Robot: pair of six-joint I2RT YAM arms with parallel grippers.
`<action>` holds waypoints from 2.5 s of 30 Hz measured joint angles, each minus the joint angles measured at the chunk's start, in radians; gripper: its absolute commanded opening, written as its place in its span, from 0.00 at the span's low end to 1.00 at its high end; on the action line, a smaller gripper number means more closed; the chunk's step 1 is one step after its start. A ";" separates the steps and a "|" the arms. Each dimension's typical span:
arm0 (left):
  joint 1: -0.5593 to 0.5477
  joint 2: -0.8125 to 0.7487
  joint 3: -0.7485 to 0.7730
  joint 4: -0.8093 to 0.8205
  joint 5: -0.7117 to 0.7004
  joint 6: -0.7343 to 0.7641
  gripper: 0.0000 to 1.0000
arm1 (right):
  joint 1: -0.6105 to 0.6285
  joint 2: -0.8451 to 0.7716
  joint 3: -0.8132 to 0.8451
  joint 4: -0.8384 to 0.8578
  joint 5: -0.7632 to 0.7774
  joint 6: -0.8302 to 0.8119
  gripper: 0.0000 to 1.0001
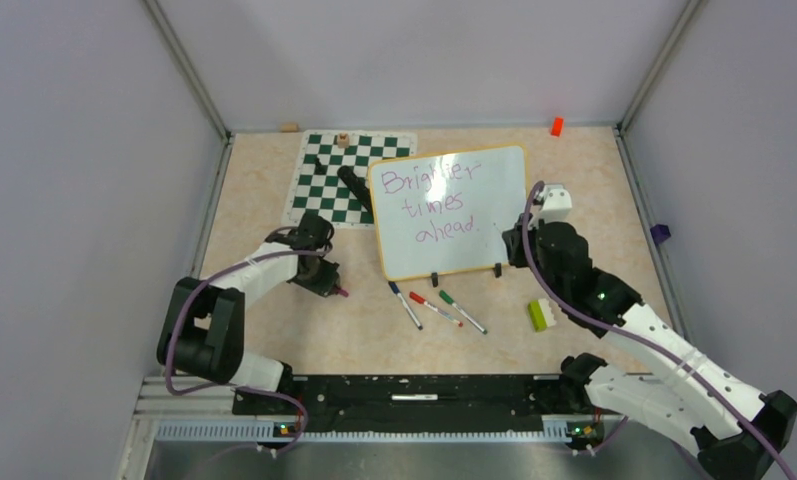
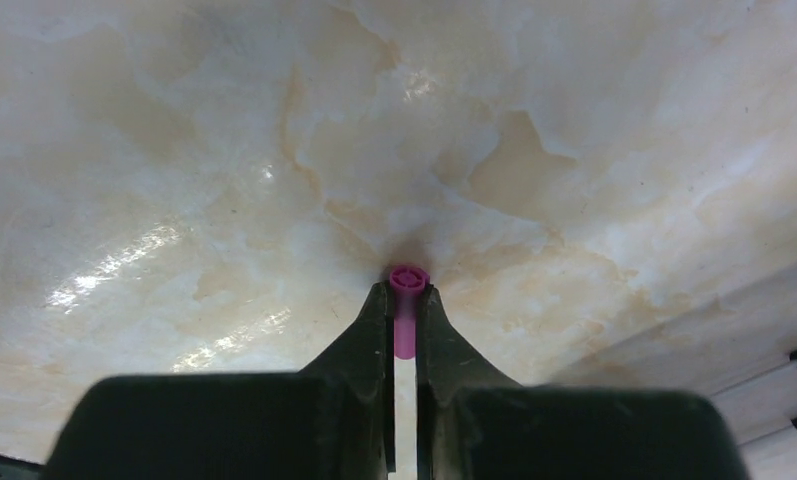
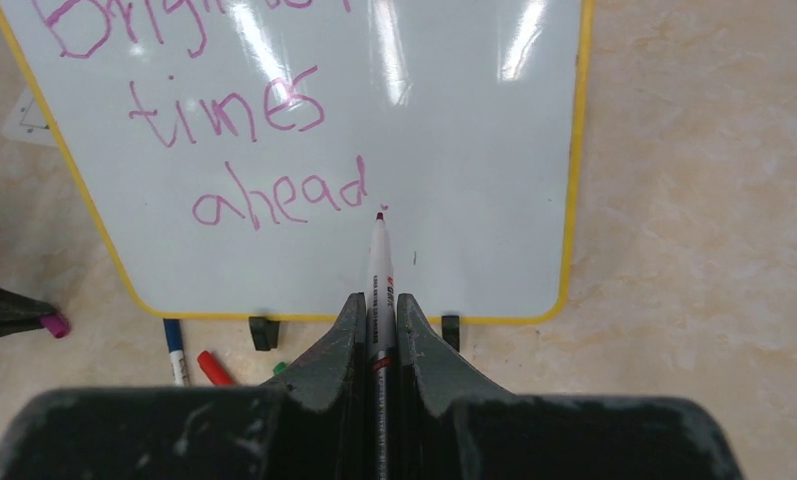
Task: Write a sentence on the whiteboard
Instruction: Pick up the pen cap from the center of the board, then close the pen cap.
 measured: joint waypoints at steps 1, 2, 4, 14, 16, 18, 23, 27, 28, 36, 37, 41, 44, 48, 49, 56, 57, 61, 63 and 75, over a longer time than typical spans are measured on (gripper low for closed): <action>0.000 -0.013 -0.012 0.012 0.008 0.005 0.00 | 0.000 0.000 -0.002 0.002 -0.011 -0.001 0.00; 0.000 -0.035 -0.031 0.034 0.027 0.014 0.00 | 0.000 -0.005 -0.007 0.011 -0.032 -0.003 0.00; 0.000 -0.098 -0.085 0.095 0.080 0.026 0.00 | 0.000 -0.023 -0.027 0.025 -0.095 -0.013 0.00; -0.004 -0.291 -0.207 0.294 0.354 0.008 0.00 | 0.004 -0.124 -0.176 0.235 -0.456 -0.029 0.00; -0.010 -0.325 -0.219 0.322 0.383 -0.014 0.00 | 0.035 -0.096 -0.184 0.275 -0.485 -0.030 0.00; -0.017 -0.360 -0.234 0.347 0.410 -0.044 0.00 | 0.111 -0.061 -0.191 0.309 -0.468 -0.034 0.00; -0.026 -0.417 -0.248 0.380 0.452 -0.113 0.00 | 0.330 0.050 -0.197 0.394 -0.362 -0.048 0.00; -0.026 -0.449 -0.248 0.381 0.454 -0.139 0.00 | 0.371 0.133 -0.197 0.467 -0.306 -0.048 0.00; -0.026 -0.454 -0.248 0.382 0.455 -0.145 0.00 | 0.372 0.152 -0.197 0.483 -0.298 -0.048 0.00; -0.026 -0.453 -0.249 0.391 0.473 -0.163 0.00 | 0.383 0.299 -0.180 0.555 -0.296 -0.056 0.00; -0.026 -0.452 -0.249 0.393 0.473 -0.164 0.00 | 0.383 0.309 -0.178 0.562 -0.298 -0.056 0.00; -0.026 -0.452 -0.250 0.397 0.473 -0.167 0.00 | 0.384 0.346 -0.149 0.590 -0.307 -0.057 0.00; -0.026 -0.452 -0.250 0.401 0.473 -0.167 0.00 | 0.388 0.357 -0.135 0.607 -0.314 -0.057 0.00; -0.026 -0.452 -0.250 0.402 0.473 -0.169 0.00 | 0.396 0.372 -0.119 0.624 -0.317 -0.058 0.00; -0.026 -0.452 -0.250 0.401 0.473 -0.170 0.00 | 0.397 0.377 -0.116 0.628 -0.318 -0.058 0.00; -0.026 -0.452 -0.250 0.402 0.473 -0.170 0.00 | 0.405 0.406 -0.114 0.635 -0.321 -0.064 0.00; -0.026 -0.452 -0.250 0.402 0.473 -0.170 0.00 | 0.406 0.409 -0.114 0.636 -0.321 -0.064 0.00; -0.026 -0.452 -0.250 0.402 0.473 -0.170 0.00 | 0.407 0.420 -0.114 0.636 -0.321 -0.064 0.00; -0.026 -0.452 -0.250 0.402 0.473 -0.170 0.00 | 0.407 0.424 -0.114 0.639 -0.321 -0.064 0.00; -0.026 -0.450 -0.262 0.405 0.473 -0.170 0.00 | 0.409 0.435 -0.101 0.650 -0.321 -0.065 0.00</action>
